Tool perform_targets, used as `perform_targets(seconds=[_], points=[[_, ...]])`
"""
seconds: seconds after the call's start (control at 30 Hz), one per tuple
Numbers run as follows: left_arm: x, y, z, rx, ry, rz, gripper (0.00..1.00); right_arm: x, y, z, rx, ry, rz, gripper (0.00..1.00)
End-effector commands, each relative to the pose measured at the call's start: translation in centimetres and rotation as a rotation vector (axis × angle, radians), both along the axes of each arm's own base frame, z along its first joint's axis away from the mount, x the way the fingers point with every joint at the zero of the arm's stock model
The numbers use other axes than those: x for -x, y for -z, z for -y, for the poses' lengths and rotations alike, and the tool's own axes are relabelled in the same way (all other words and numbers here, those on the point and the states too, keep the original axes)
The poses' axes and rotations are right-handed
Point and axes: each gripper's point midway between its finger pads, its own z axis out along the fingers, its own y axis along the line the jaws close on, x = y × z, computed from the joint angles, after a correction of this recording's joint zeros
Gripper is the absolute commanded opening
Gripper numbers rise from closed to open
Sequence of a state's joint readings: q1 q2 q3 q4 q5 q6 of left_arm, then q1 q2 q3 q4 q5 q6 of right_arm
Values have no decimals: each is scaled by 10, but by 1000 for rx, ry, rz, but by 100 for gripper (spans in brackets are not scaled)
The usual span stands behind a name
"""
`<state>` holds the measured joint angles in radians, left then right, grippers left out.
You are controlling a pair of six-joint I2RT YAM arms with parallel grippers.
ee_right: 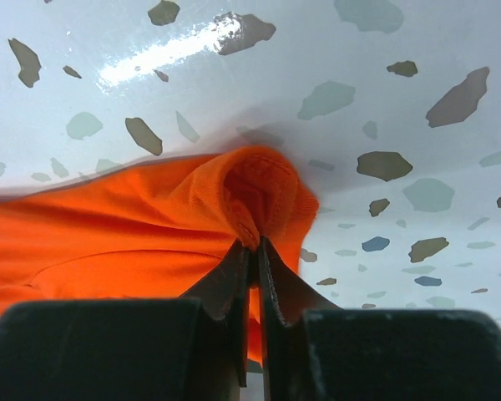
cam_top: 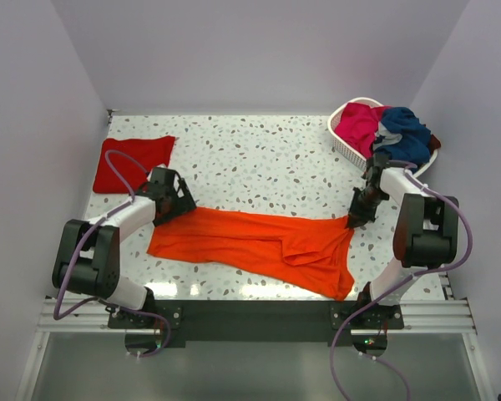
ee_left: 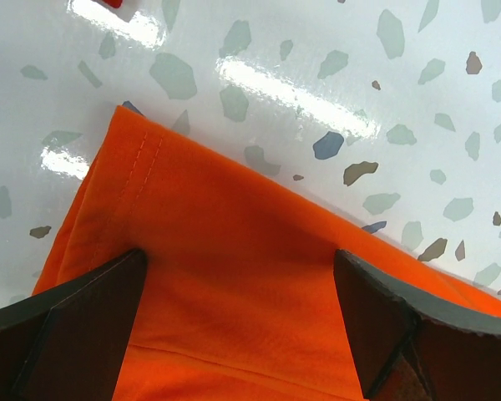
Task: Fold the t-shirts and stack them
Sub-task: Fold the tshirt
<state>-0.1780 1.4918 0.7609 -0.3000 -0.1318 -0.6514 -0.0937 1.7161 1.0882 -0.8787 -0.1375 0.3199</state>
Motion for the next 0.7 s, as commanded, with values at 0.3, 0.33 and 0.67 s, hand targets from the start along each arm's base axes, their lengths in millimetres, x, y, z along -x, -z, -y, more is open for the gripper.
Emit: perform_targets(seconds=[0.3,0.33,0.67], points=[[-1,-7,-12,-54,11,-21,100,-17,-26,19,104,-30,70,58],[-2,-9,-11,-52,13,-16,100,-19,-31,21,129,-50,79,60],[-20,-52,0,-29,49,125,100,-15,-51,-32,111,-225,129,67]])
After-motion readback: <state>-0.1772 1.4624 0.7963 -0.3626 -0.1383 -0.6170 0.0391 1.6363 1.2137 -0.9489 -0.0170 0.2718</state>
